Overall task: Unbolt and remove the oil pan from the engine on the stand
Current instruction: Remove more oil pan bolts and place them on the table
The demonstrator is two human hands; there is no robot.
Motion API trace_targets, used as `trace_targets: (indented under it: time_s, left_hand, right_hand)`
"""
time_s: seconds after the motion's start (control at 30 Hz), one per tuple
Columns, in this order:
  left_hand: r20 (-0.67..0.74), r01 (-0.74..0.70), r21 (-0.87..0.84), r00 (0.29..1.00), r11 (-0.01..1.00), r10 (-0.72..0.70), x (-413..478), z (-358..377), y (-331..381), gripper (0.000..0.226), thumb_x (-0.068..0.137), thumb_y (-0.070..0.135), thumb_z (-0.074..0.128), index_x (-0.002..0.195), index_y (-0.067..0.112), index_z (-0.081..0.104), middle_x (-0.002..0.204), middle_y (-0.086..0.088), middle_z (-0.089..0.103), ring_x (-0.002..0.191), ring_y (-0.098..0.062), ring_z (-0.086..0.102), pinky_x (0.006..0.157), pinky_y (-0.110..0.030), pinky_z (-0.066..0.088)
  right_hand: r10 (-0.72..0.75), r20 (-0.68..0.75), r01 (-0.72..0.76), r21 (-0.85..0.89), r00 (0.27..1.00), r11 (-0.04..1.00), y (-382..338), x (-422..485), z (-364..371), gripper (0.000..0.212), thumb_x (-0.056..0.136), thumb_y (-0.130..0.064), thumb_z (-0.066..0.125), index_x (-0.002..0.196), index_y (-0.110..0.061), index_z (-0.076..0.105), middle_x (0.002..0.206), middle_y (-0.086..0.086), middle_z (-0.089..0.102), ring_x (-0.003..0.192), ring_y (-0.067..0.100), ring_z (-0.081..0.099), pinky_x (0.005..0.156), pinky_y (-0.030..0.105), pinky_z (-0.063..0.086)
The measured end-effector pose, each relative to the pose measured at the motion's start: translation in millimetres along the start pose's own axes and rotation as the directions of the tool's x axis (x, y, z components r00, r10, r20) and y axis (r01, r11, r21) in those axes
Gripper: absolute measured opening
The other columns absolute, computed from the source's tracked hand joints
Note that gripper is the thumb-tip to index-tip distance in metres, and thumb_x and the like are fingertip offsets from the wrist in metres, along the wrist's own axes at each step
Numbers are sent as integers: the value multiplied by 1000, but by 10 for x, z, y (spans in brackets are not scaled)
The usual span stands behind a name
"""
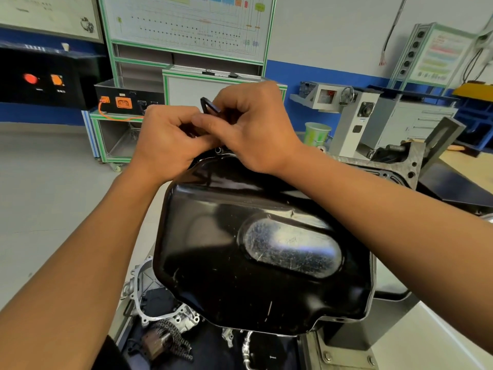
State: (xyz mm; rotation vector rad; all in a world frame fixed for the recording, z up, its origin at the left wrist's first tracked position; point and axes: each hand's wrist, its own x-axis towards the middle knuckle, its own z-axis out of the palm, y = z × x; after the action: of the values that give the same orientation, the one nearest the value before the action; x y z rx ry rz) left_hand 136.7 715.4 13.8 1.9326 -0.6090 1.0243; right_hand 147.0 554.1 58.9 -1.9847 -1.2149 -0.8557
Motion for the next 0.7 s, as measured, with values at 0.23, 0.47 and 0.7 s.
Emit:
trace_targets:
  time_s: [0.23, 0.47, 0.7]
  left_hand:
    - [216, 80, -121, 975, 989, -52, -7, -79, 89, 25, 91, -2, 65, 111, 10, 69, 98, -8, 73, 95, -18, 71, 91, -33, 57]
    - [131, 52, -58, 990, 997, -44, -47, -64, 73, 23, 94, 4, 64, 115, 14, 68, 96, -8, 74, 75, -10, 73, 65, -26, 61]
    - [-29, -32, -23, 999, 999, 31, -2, -1, 29, 27, 85, 25, 73, 78, -1, 74, 71, -22, 70, 59, -43, 63, 52, -49, 49]
  right_hand:
    - [-43, 48, 44, -37, 998, 998, 30, -3, -39, 29, 91, -14, 71, 66, -10, 56, 57, -9, 41, 53, 7, 34, 57, 17, 27]
    - [51, 135, -77, 195, 990, 978, 76, -11, -72, 3, 89, -12, 75, 86, -13, 74, 65, -5, 62, 59, 6, 50, 61, 20, 40]
    - [173, -86, -158, 157, 981, 975, 14, -48, -18, 19, 75, -22, 88, 81, -6, 79, 65, 2, 69, 55, -1, 54, 57, 18, 44]
